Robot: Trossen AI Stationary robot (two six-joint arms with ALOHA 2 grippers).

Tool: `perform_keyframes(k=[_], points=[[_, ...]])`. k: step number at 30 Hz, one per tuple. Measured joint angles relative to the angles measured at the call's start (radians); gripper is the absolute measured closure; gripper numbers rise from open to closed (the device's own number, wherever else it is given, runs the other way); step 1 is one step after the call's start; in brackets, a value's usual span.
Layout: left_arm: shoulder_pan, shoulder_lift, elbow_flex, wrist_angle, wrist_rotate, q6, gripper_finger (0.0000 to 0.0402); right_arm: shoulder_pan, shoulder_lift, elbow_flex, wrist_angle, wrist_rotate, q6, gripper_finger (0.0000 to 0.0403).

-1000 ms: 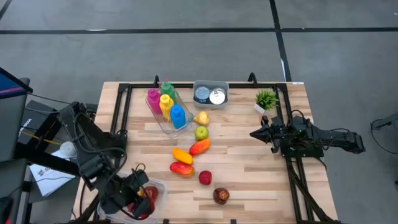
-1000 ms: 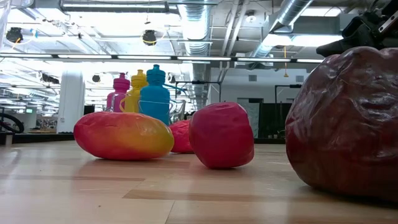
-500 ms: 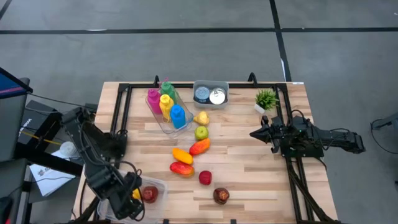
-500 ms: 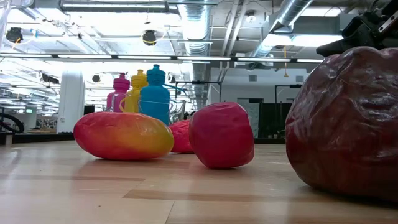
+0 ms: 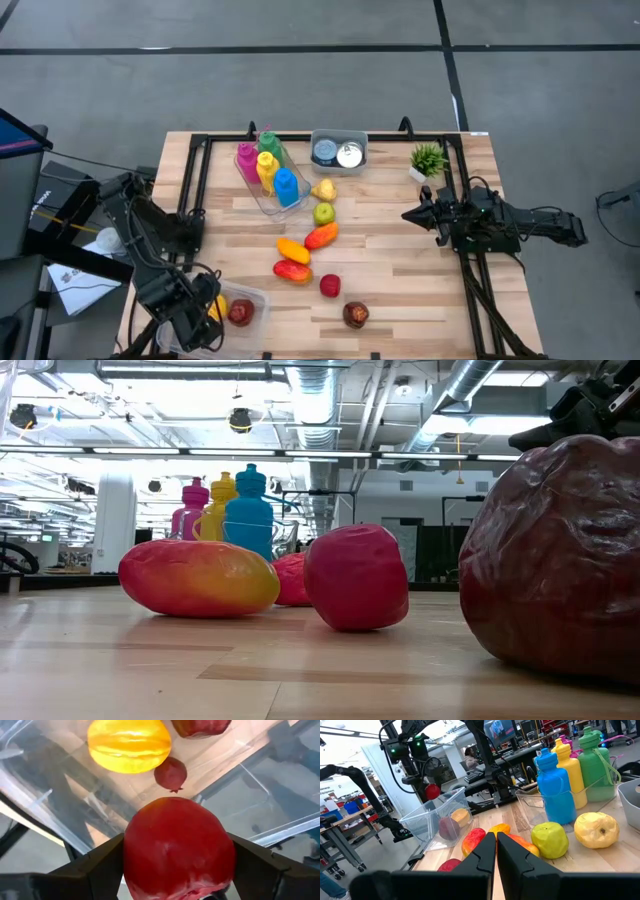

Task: Pick & Place Food Item
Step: Put the left red tomato into the white bin

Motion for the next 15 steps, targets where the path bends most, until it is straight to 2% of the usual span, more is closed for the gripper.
perform_keyframes(k=[6, 15], points=[[0.003, 0.044, 0.000, -0.009, 0.049, 0.060, 0.0108, 0.000, 0.000, 0.000, 0.000, 0.000, 0.000, 0.0390], [0.001, 0.097, 0.000, -0.005, 0.053, 0.119, 0.0108, 0.000, 0.000, 0.000, 0.000, 0.000, 0.000, 0.0390]])
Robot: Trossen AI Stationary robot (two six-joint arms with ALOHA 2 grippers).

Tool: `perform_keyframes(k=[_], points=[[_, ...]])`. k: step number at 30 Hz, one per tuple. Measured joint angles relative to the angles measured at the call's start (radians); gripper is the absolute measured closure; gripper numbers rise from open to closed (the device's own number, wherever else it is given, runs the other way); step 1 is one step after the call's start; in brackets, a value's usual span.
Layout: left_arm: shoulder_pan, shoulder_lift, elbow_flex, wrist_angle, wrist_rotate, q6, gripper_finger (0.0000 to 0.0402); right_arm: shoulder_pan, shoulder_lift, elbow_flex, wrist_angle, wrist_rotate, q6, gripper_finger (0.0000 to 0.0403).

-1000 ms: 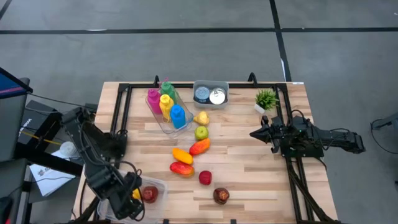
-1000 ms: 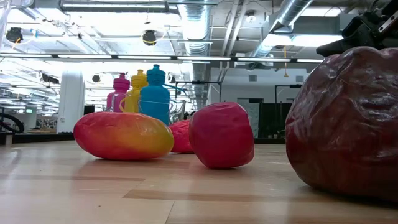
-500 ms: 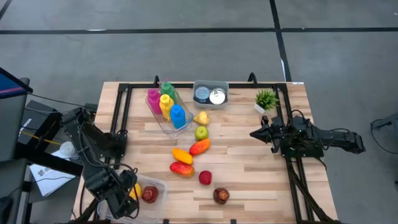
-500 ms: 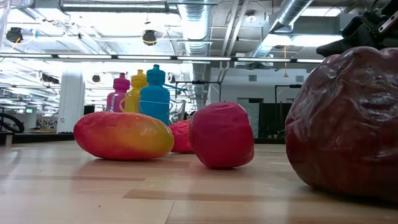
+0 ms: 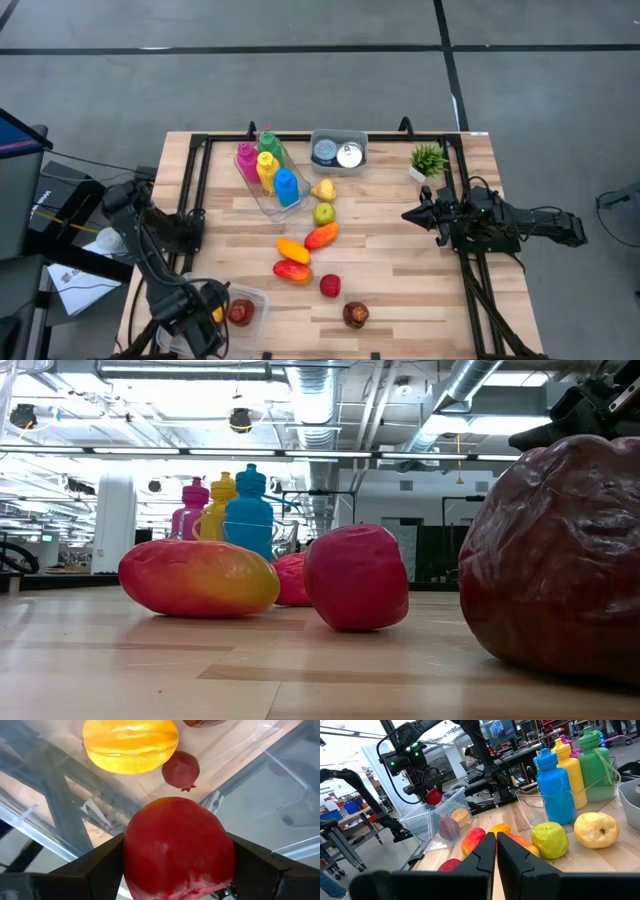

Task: Pick & Place Food Item
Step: Put the left red tomato into the white bin, then put the red tomato into the white bin

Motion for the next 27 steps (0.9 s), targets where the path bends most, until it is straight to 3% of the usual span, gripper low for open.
perform_keyframes(k=[8, 27], points=[[0.000, 0.006, 0.000, 0.000, 0.036, 0.027, 0.0105, 0.000, 0.000, 0.000, 0.000, 0.000, 0.000, 0.0390], [0.000, 0.005, 0.000, -0.011, 0.109, 0.037, 0.0057, 0.000, 0.000, 0.000, 0.000, 0.000, 0.000, 0.0391]])
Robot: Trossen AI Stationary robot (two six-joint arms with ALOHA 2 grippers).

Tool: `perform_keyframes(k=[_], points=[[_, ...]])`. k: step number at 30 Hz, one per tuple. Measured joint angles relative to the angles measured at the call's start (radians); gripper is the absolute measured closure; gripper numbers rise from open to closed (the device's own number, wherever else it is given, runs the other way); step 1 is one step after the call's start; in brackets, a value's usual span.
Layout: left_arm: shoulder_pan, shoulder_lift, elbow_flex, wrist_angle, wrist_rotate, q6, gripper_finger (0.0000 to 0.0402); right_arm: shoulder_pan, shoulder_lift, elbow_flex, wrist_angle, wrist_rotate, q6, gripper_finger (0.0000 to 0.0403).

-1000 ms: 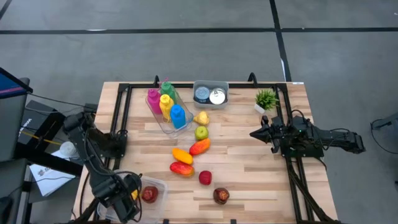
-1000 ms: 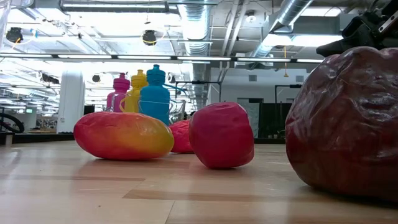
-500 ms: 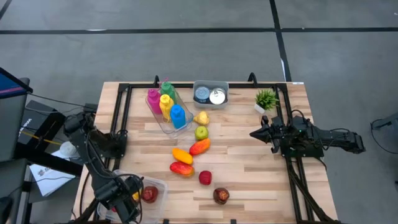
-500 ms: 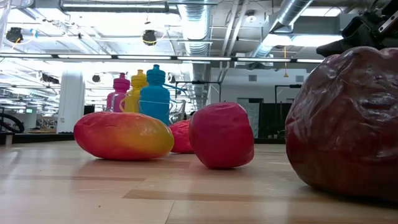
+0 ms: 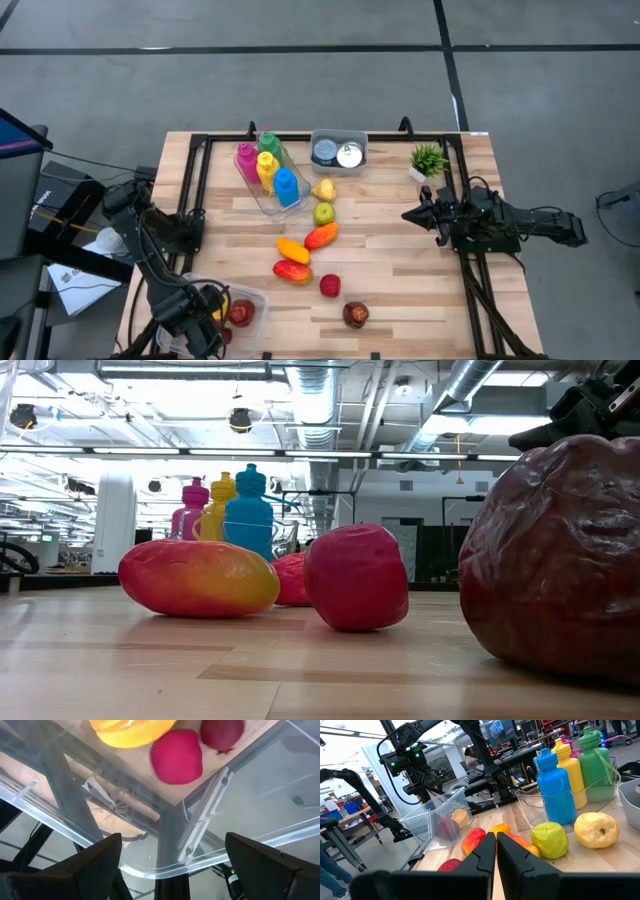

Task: Pick & Place Food Item
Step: Put the red tomato into the white bin

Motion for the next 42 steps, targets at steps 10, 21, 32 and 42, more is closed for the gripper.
perform_keyframes(k=[10, 21, 32, 42], points=[[0.096, -0.133, 0.000, 0.200, -0.204, 0.002, 0.0066, 0.000, 0.000, 0.000, 0.000, 0.000, 0.000, 0.0391], [0.491, -0.223, 0.001, 0.741, -0.640, 0.667, 0.0069, 0.000, 0.000, 0.000, 0.000, 0.000, 0.000, 0.0391], [0.692, 0.082, 0.000, 0.884, -0.309, 1.105, 0.0079, 0.000, 0.000, 0.000, 0.000, 0.000, 0.000, 0.0391], [0.681, 0.247, 0.000, 0.950, -0.296, 1.445, 0.0079, 0.000, 0.000, 0.000, 0.000, 0.000, 0.000, 0.0391]])
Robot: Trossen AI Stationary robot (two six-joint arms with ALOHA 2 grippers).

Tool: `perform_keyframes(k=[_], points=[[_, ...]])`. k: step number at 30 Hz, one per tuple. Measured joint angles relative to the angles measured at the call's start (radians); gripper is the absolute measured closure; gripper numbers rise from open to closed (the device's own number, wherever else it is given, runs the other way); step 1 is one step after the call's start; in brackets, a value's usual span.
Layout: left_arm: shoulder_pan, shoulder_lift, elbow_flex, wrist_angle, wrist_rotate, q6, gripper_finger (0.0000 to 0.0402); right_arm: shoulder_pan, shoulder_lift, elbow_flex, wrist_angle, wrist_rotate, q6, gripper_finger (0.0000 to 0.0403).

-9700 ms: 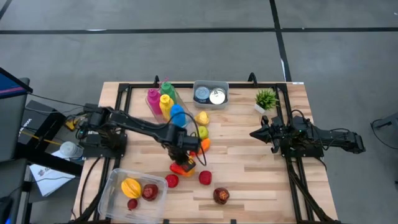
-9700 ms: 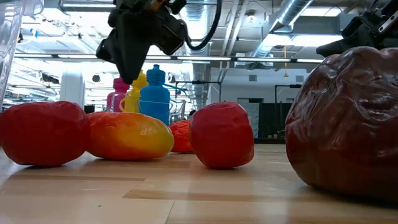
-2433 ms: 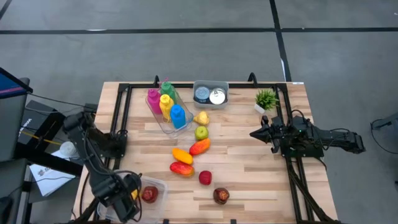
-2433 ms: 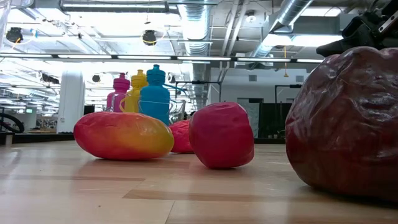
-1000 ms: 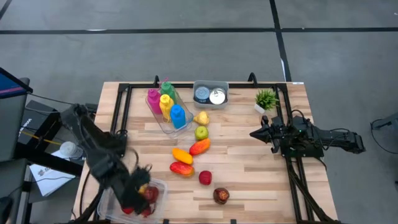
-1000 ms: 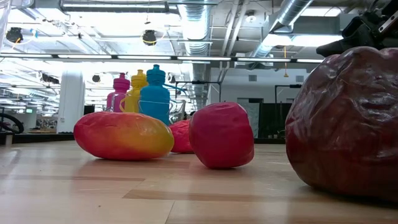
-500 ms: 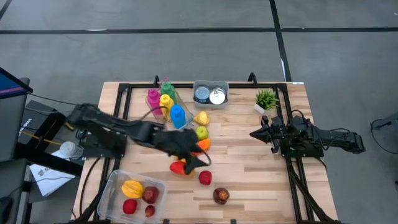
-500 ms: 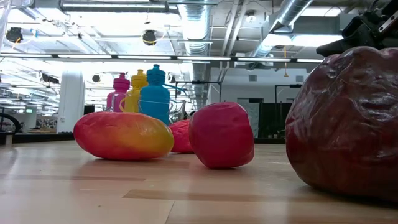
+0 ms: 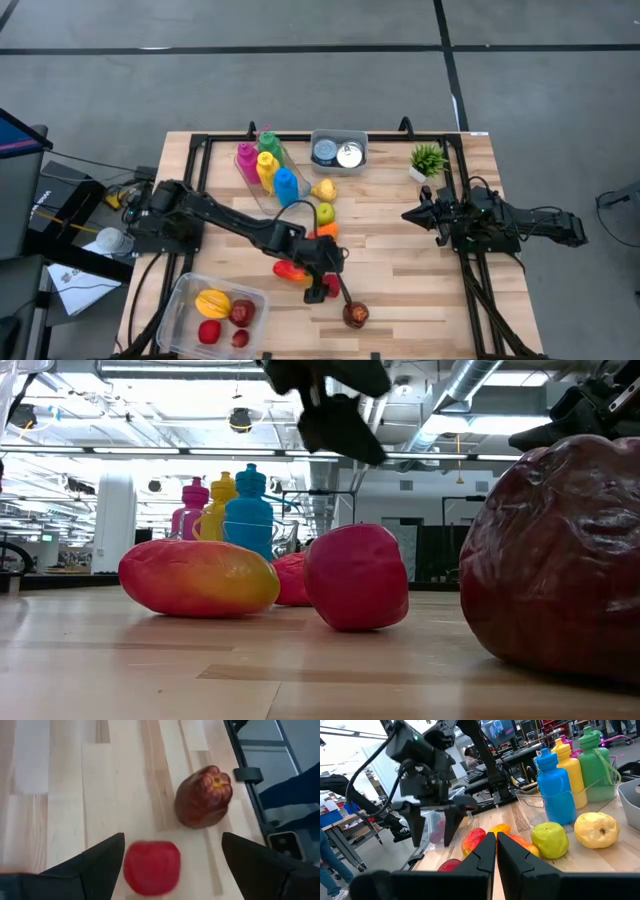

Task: Pick & Place Food Item
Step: Put the red tomato into the white bin

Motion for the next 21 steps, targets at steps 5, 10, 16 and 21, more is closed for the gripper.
perform_keyframes(k=[5, 10, 16, 21], points=[[0.003, 0.051, 0.000, 0.032, 0.000, 0.028, 0.0079, 0.000, 0.000, 0.000, 0.000, 0.000, 0.000, 0.0391], [0.002, 0.098, 0.000, 0.025, 0.006, 0.029, 0.0079, 0.000, 0.000, 0.000, 0.000, 0.000, 0.000, 0.0390], [0.002, 0.147, 0.000, 0.031, 0.008, 0.029, 0.0079, 0.000, 0.000, 0.000, 0.000, 0.000, 0.000, 0.0390], [0.000, 0.151, 0.000, 0.035, 0.009, 0.029, 0.0079, 0.000, 0.000, 0.000, 0.000, 0.000, 0.000, 0.0390]])
